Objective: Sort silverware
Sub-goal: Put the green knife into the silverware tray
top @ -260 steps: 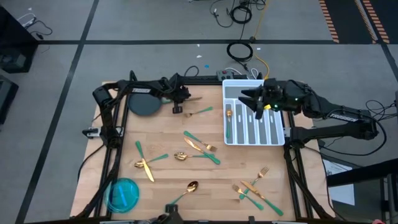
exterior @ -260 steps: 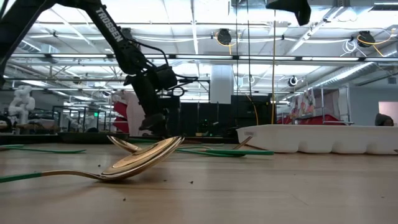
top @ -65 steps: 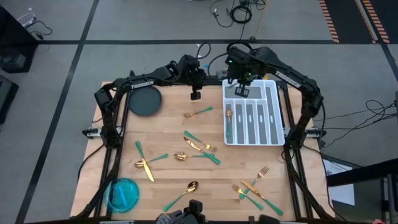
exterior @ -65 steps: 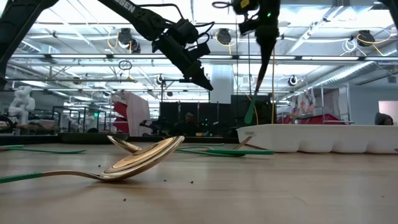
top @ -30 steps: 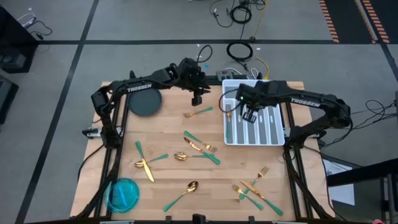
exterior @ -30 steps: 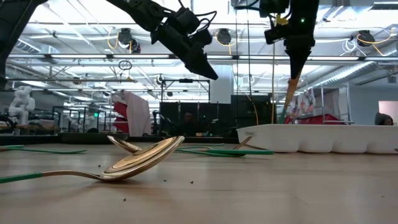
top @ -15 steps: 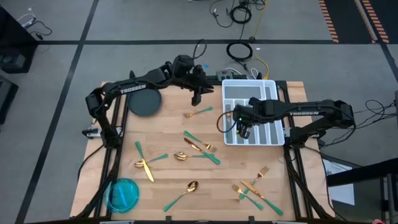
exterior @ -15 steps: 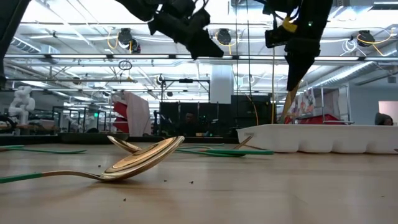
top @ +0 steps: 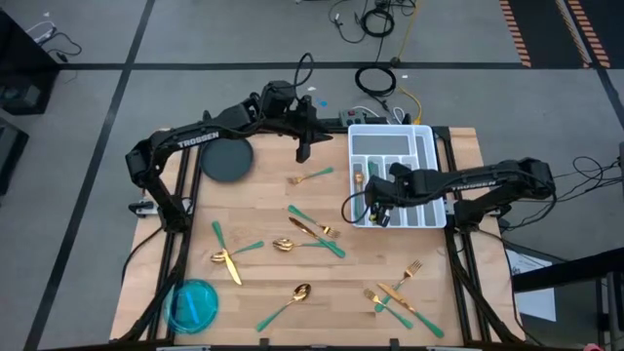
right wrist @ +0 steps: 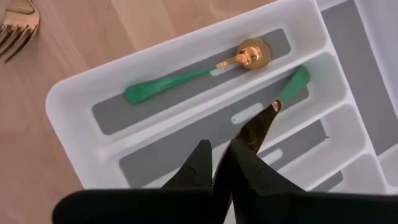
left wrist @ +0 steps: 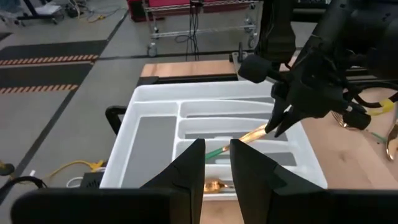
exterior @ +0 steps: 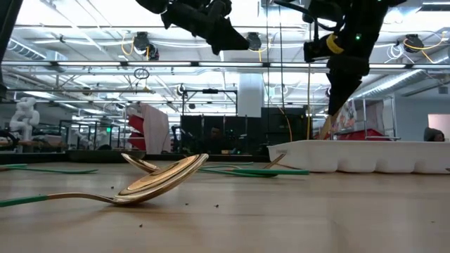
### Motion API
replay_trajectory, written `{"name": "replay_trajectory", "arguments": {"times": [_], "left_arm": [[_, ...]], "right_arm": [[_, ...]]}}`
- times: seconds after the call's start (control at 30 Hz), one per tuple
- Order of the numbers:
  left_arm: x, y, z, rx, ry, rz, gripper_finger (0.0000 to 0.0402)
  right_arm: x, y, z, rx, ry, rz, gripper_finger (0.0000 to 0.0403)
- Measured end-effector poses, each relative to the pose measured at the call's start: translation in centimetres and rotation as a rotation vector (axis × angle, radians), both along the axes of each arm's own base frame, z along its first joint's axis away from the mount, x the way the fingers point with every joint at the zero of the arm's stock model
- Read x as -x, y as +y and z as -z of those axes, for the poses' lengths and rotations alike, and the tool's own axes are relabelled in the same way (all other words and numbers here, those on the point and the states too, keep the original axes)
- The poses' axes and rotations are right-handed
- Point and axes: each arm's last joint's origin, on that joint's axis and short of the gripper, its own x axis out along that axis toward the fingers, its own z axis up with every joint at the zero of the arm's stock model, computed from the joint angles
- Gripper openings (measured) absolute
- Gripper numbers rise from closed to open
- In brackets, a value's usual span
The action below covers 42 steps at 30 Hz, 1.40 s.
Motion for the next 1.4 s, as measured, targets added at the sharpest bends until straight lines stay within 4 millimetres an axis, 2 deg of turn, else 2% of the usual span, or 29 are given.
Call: {"name": "replay_trajectory", "arguments": {"times": [0.1, 0.3, 0.4, 0.67, 0.8, 0.87, 0.93, 1.0, 1.07, 1.2, 1.3, 1.4], "left_arm": [[0.0, -0.1, 0.1, 0.004, 0.008, 0.003, 0.0083], [0.0, -0.2, 0.1, 0.007, 0.014, 0.005, 0.0083], [0.0, -0.2, 0.2, 0.007, 0.015, 0.005, 0.0083], [-0.1, -0.3, 0.1, 0.013, 0.008, 0.012, 0.0083], [1.0, -0.6, -1.8, 0.121, -0.098, 0.182, 0.0083], [2.0, -0.6, -2.7, 0.165, -0.146, 0.277, 0.0083], [3.0, -0.1, -2.7, 0.175, -0.151, 0.276, 0.0083], [3.9, 0.8, -1.3, 0.185, -0.119, 0.193, 0.0083], [4.7, 1.6, 1.3, 0.226, -0.084, 0.100, 0.0083], [6.2, 1.8, 8.1, 0.398, 0.019, -0.075, 0.0083], [7.0, 0.7, 12.0, 0.417, 0.144, -0.207, 0.0083], [7.6, -0.2, 14.1, 0.421, 0.241, -0.346, 0.0083]], "right_arm": [[0.0, 0.3, 0.1, 0.014, -0.001, 0.007, 0.0027], [0.2, 0.6, 0.8, -0.059, 0.040, 0.002, 0.0106], [0.3, 0.5, 0.6, -0.071, 0.041, 0.028, 0.0133], [-0.1, 0.5, 0.7, -0.059, 0.023, 0.034, 0.0143], [-0.2, 0.5, -2.1, -0.040, -0.147, 0.006, 0.0142], [0.4, 0.5, -3.6, -0.025, -0.238, -0.005, 0.0142], [1.7, 0.4, -5.5, 0.026, -0.334, 0.008, 0.0142], [3.6, 0.2, -7.2, 0.087, -0.402, 0.044, 0.0142], [5.8, 0.1, -8.6, 0.121, -0.448, 0.090, 0.0142], [9.6, 0.0, -10.0, 0.115, -0.507, 0.170, 0.0141], [11.1, 0.1, -10.3, 0.107, -0.512, 0.193, 0.0141], [11.6, 0.1, -10.2, 0.108, -0.493, 0.193, 0.0141]]}}
